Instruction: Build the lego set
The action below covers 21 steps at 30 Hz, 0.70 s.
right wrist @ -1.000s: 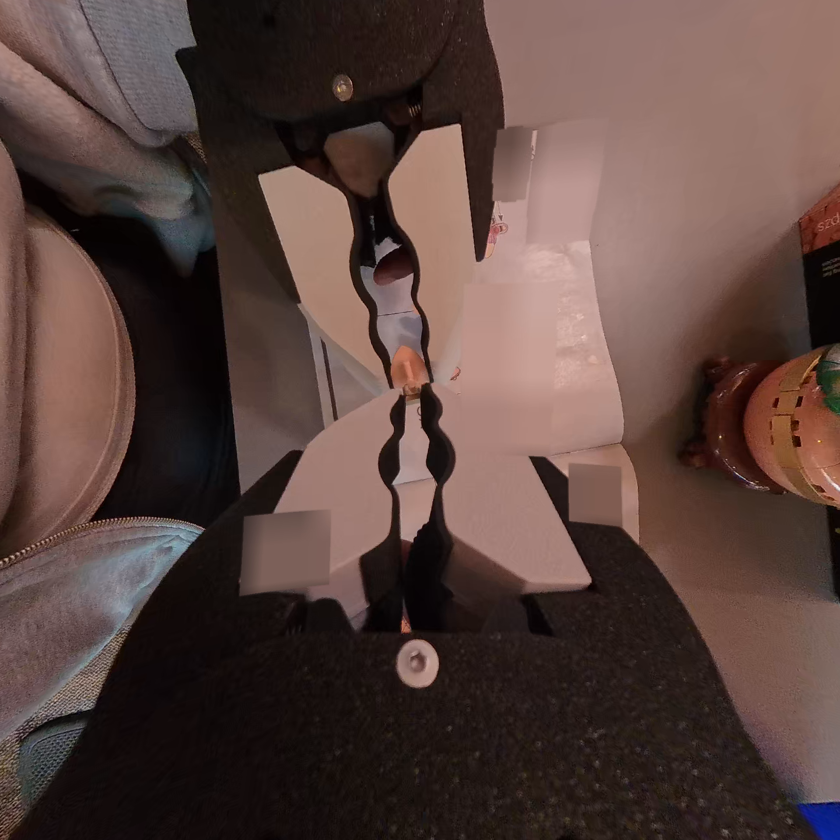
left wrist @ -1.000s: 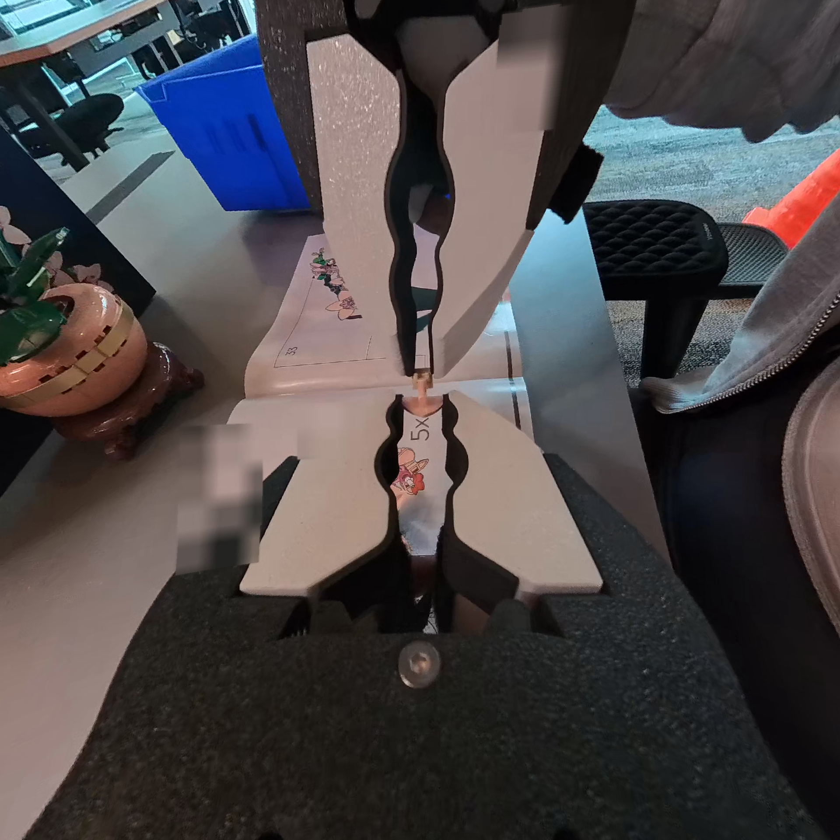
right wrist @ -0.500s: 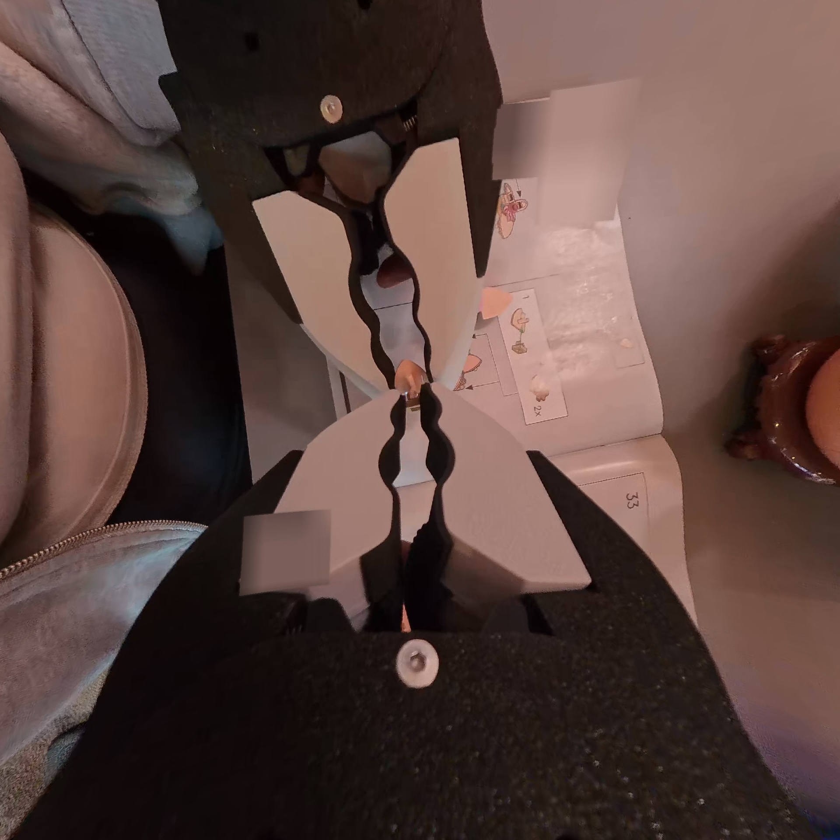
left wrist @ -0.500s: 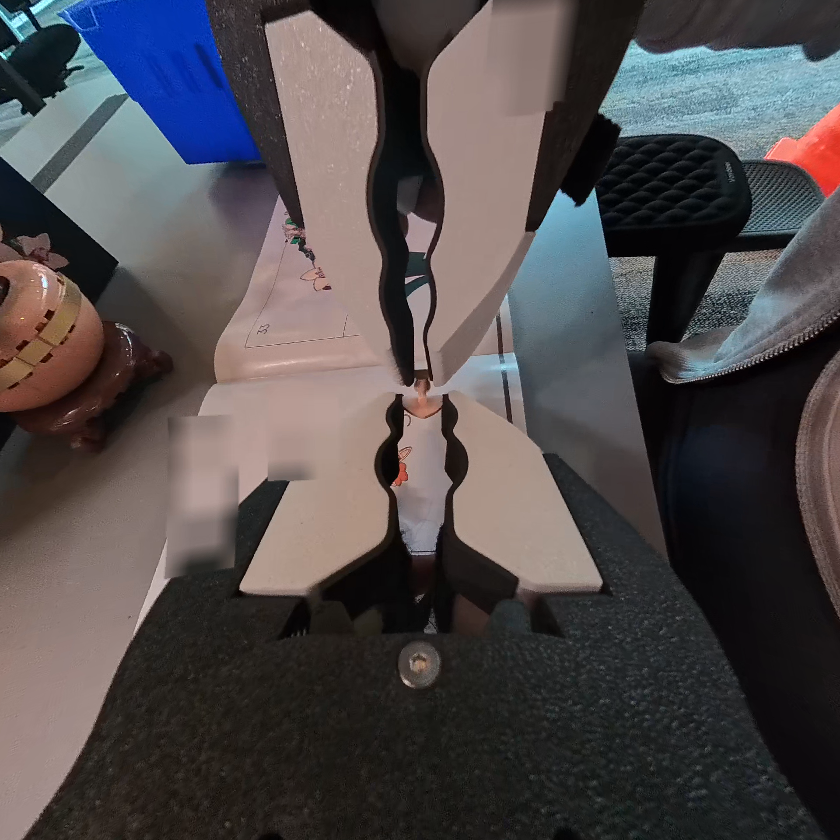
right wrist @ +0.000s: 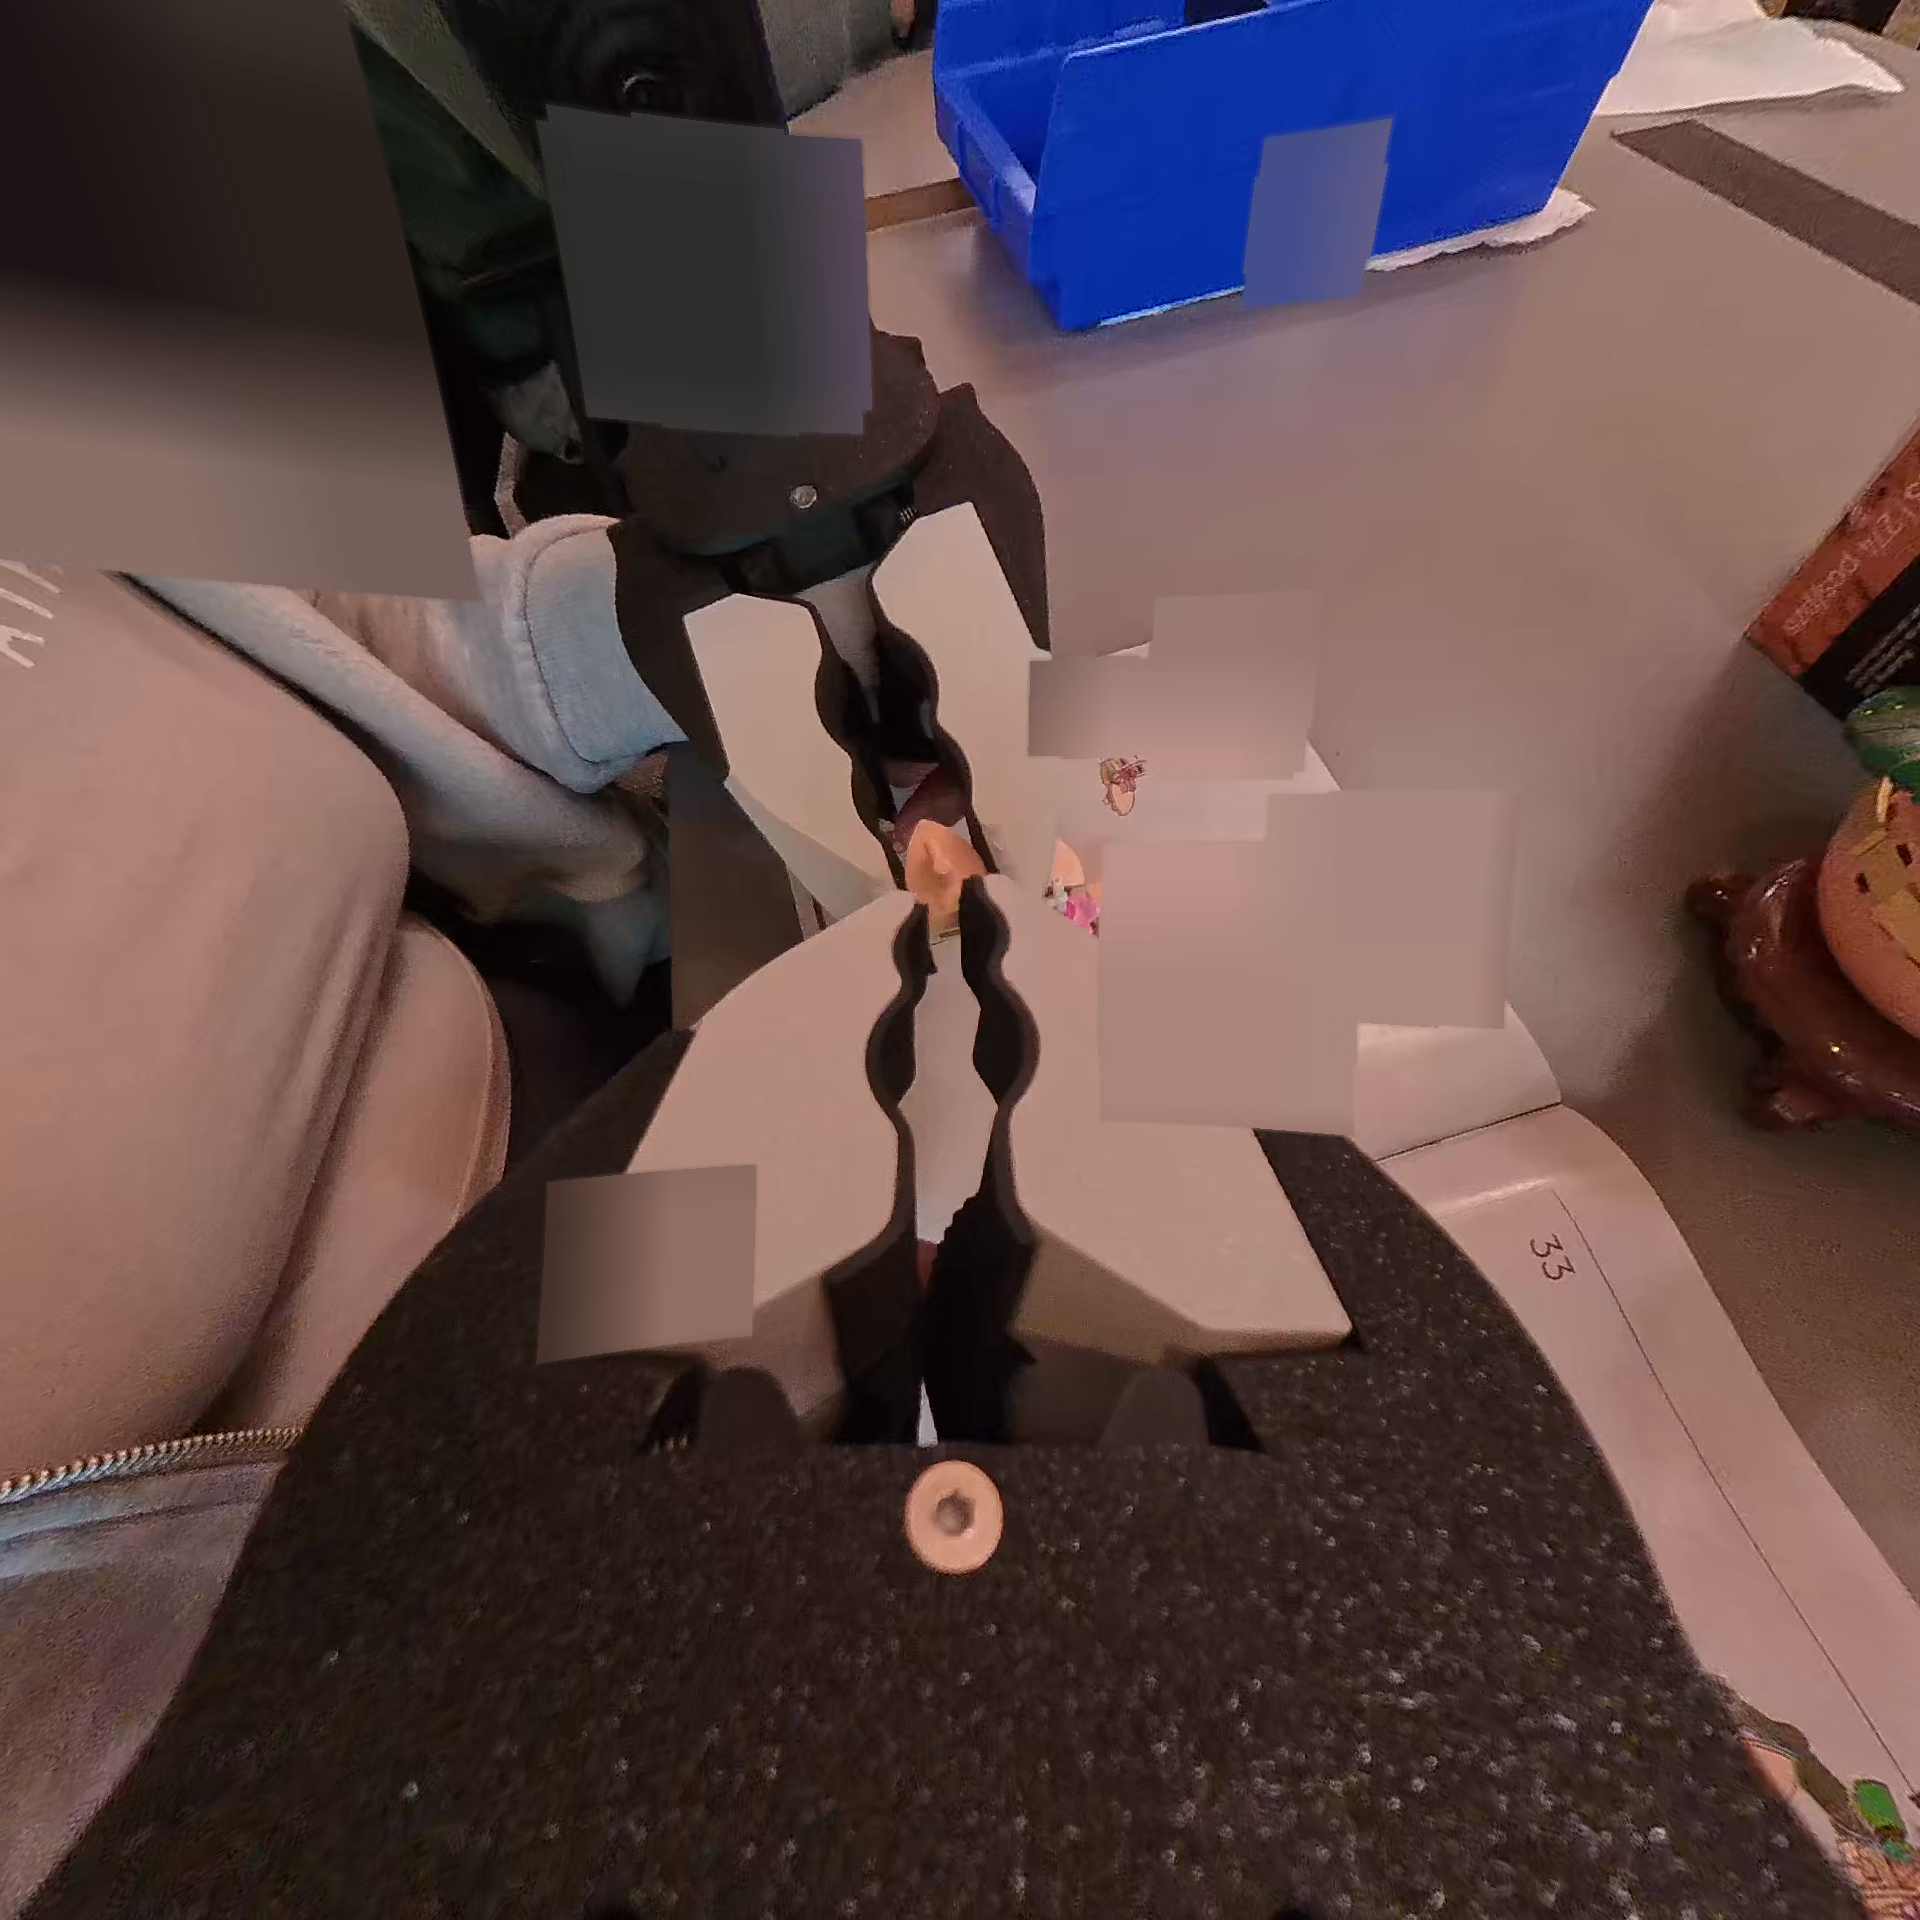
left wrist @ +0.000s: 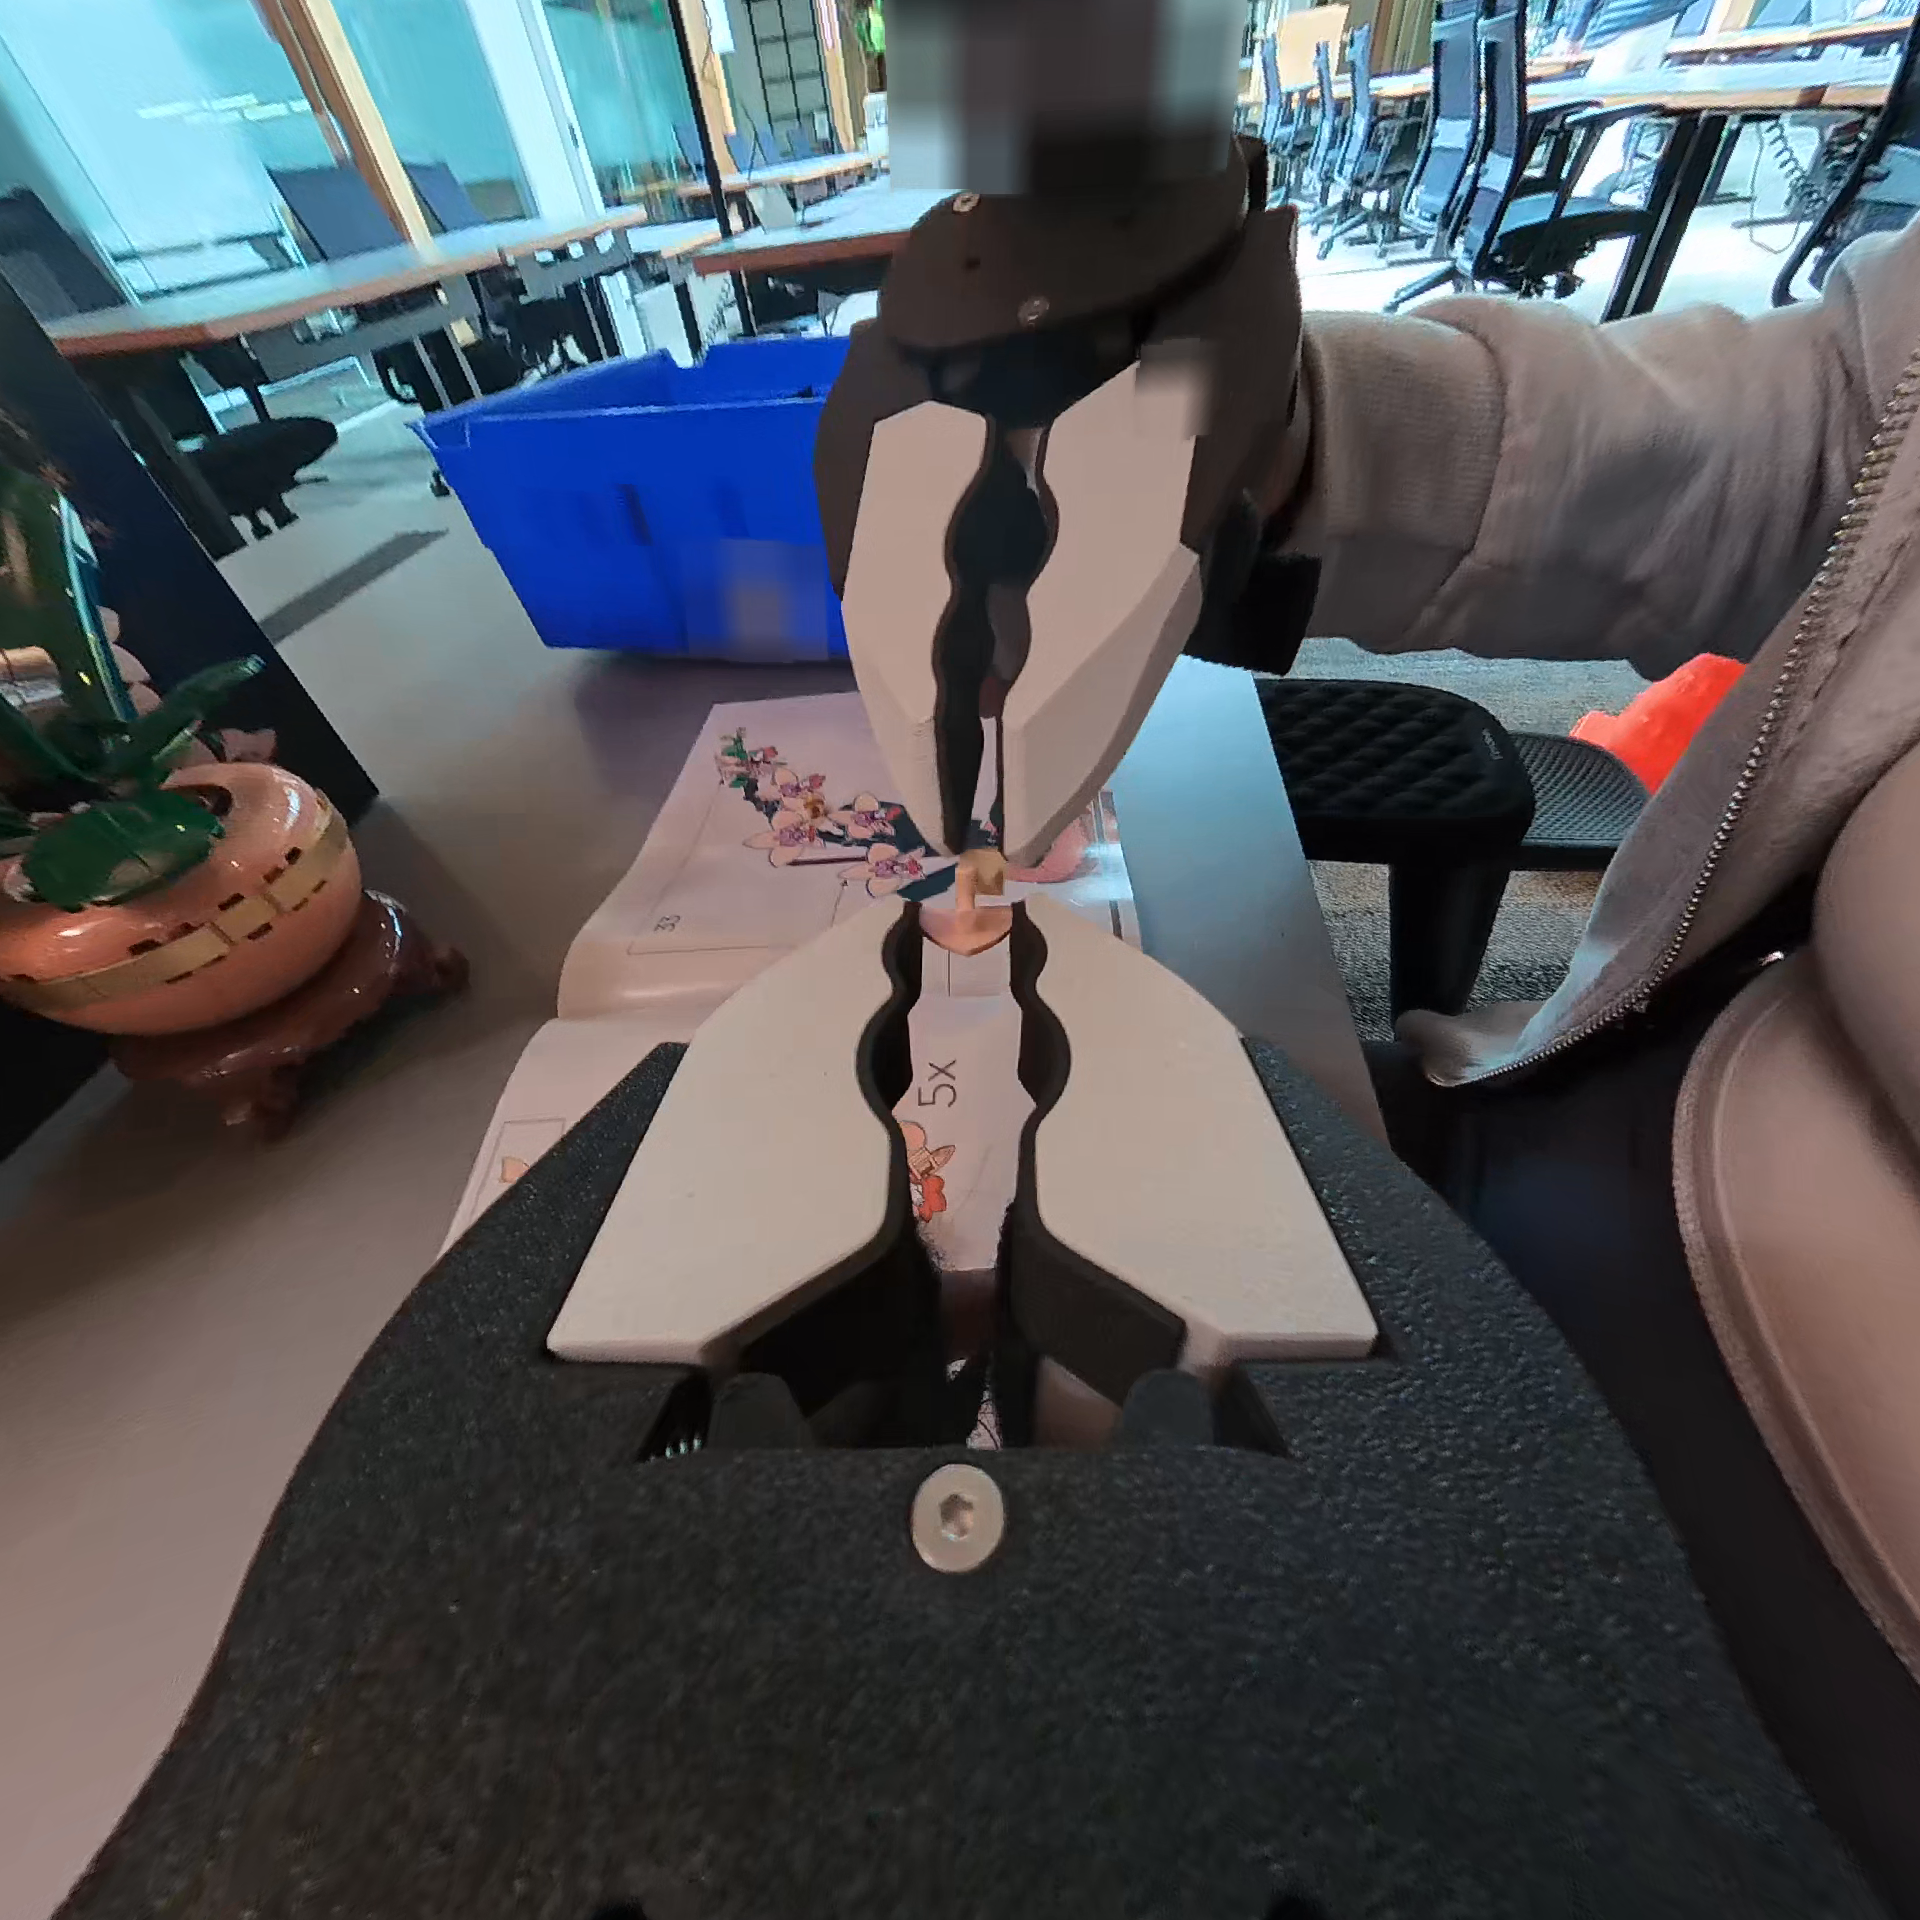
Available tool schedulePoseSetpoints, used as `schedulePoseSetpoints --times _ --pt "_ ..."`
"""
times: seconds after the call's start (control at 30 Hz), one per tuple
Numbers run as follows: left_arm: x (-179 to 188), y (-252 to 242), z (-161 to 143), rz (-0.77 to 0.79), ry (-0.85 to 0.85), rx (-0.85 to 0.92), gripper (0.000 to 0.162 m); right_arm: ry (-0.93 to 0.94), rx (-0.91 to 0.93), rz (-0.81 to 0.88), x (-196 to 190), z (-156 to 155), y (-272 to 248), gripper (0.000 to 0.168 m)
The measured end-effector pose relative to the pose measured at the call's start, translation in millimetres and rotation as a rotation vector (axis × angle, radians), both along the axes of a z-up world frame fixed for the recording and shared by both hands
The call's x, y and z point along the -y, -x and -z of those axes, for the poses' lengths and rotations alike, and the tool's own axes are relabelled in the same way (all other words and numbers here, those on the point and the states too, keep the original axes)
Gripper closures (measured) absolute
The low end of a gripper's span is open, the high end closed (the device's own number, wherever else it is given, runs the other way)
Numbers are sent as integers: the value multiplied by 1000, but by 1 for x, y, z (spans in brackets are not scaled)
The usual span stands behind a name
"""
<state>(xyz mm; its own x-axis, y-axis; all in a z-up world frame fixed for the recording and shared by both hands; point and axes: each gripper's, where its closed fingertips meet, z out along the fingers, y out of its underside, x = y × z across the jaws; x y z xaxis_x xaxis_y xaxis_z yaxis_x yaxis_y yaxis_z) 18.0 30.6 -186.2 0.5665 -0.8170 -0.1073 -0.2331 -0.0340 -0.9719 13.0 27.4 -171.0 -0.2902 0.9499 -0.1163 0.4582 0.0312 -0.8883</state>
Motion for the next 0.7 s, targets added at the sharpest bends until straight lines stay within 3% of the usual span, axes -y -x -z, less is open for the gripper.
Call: schedulePoseSetpoints --times 0.27,0.7 --pt "1 0 -21 13 -64 136 146 -16 -34 -29 5 -21 7 162" --pt "12 11 -75 34 -237 487 147 -195 48 -148 20 -67 27 162"
